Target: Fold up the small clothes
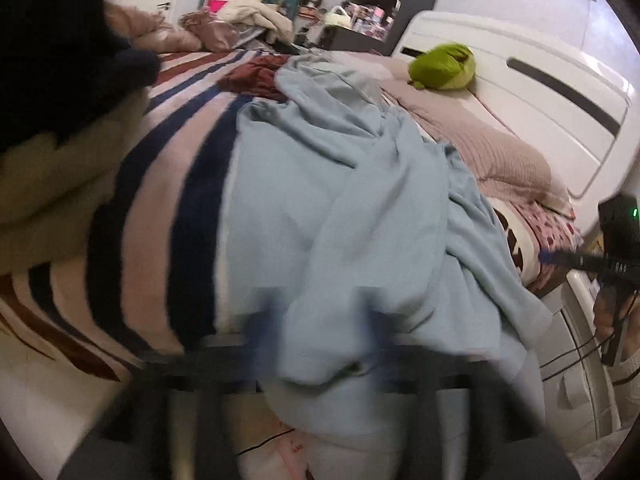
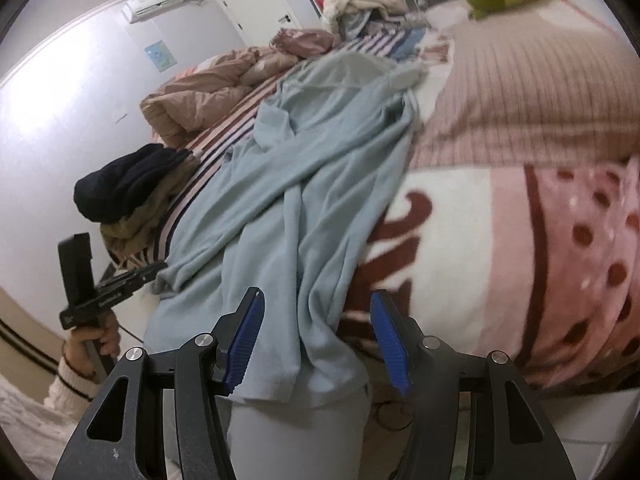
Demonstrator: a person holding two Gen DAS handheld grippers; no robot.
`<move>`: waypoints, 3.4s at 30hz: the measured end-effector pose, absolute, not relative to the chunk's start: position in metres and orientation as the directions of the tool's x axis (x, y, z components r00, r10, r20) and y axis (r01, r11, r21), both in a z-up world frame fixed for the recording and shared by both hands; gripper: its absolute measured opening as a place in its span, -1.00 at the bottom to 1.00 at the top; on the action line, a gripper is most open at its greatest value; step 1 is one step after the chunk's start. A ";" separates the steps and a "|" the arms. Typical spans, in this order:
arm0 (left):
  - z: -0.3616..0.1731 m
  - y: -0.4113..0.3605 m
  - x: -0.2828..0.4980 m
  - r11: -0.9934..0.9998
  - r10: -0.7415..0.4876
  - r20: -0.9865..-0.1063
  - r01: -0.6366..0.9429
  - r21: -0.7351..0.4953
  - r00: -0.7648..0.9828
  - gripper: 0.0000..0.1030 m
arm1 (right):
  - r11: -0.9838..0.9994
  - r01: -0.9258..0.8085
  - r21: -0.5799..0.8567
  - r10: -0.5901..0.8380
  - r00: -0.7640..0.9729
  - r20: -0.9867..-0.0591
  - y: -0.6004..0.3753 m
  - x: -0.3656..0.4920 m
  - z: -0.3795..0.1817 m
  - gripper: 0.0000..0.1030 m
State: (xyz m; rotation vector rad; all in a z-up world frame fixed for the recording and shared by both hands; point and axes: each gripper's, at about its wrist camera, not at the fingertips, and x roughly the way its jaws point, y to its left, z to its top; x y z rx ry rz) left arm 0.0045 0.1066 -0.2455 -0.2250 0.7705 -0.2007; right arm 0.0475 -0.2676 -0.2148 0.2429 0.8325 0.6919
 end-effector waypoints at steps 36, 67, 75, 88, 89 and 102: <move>-0.237 0.121 0.017 0.681 -0.639 -0.446 0.192 -0.706 0.627 -0.89 | 0.451 -0.549 0.704 0.893 0.263 -0.366 -0.233 0.059 -0.232 -0.83; -0.096 0.092 -0.133 0.806 -0.535 -0.351 0.340 -0.484 0.769 -0.89 | 0.481 -0.689 0.542 0.873 0.435 -0.222 -0.280 -0.085 -0.121 -0.84; -0.107 0.093 -0.044 0.831 -0.506 -0.427 0.292 -0.473 0.750 -0.89 | 0.544 -0.630 0.555 0.838 0.439 -0.323 -0.266 -0.007 -0.116 -0.84; -0.178 0.098 0.161 0.885 -0.444 -0.665 0.179 -0.429 0.601 -0.88 | 0.680 -0.501 0.535 0.722 0.331 -0.608 -0.211 0.203 -0.158 -0.83; -0.187 0.098 0.172 0.888 -0.441 -0.682 0.173 -0.427 0.583 -0.87 | 0.700 -0.476 0.532 0.699 0.306 -0.646 -0.206 0.218 -0.170 -0.82; -0.195 0.107 0.135 0.870 -0.492 -0.724 0.264 -0.416 0.484 0.17 | 0.723 -0.518 0.457 0.666 0.347 -0.660 -0.241 0.174 -0.161 0.27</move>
